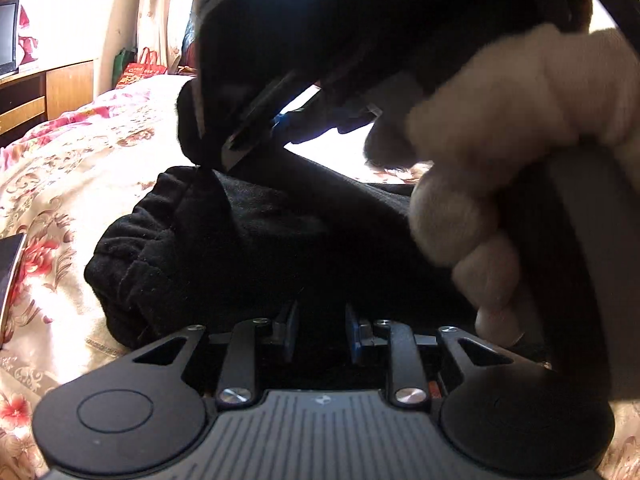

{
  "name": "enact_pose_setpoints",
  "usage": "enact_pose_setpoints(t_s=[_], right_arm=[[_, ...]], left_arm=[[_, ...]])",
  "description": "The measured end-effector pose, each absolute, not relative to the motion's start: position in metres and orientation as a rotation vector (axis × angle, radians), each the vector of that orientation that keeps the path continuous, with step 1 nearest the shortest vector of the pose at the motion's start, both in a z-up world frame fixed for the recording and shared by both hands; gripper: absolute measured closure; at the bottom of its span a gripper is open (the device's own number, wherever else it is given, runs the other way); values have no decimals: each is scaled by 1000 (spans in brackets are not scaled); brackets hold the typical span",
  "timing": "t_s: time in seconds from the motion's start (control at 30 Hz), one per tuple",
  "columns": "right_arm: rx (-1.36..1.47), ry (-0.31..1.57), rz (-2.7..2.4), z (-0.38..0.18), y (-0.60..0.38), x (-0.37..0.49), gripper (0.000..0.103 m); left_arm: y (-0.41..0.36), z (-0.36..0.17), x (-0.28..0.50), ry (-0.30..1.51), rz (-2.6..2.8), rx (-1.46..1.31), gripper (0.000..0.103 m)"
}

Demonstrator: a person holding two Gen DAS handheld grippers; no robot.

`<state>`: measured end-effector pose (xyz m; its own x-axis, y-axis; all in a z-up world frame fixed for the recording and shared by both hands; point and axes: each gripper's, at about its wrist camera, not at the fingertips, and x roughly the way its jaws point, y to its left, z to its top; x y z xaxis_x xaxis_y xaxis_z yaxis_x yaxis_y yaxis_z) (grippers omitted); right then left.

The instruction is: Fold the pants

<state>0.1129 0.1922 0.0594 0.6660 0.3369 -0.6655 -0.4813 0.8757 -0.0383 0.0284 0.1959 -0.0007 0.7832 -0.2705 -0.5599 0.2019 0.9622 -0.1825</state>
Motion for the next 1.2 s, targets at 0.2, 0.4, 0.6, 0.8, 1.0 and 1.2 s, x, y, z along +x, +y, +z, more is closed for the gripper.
enact_pose_setpoints(t_s=[0.2,0.4,0.6,0.8,1.0,1.2], right_arm=[[-250,660,501,65,204,107,97],[-268,694,521,66,212,116,95],[-287,774,666,48,223,118,85],[-113,782,809,65,198,112,80],[19,739,688,86,118,99,79],[160,722,325,75,-36,82,73]], left_arm=[[203,-4,29,629,-249,-156,63],[198,-9,33,645,-248,-140,63],[206,-11,36,661,-253,-169,62],[211,-11,38,655,-240,-178,60],[216,-5,15,608,-185,-177,59],[209,19,-2,500,-188,-162,58]])
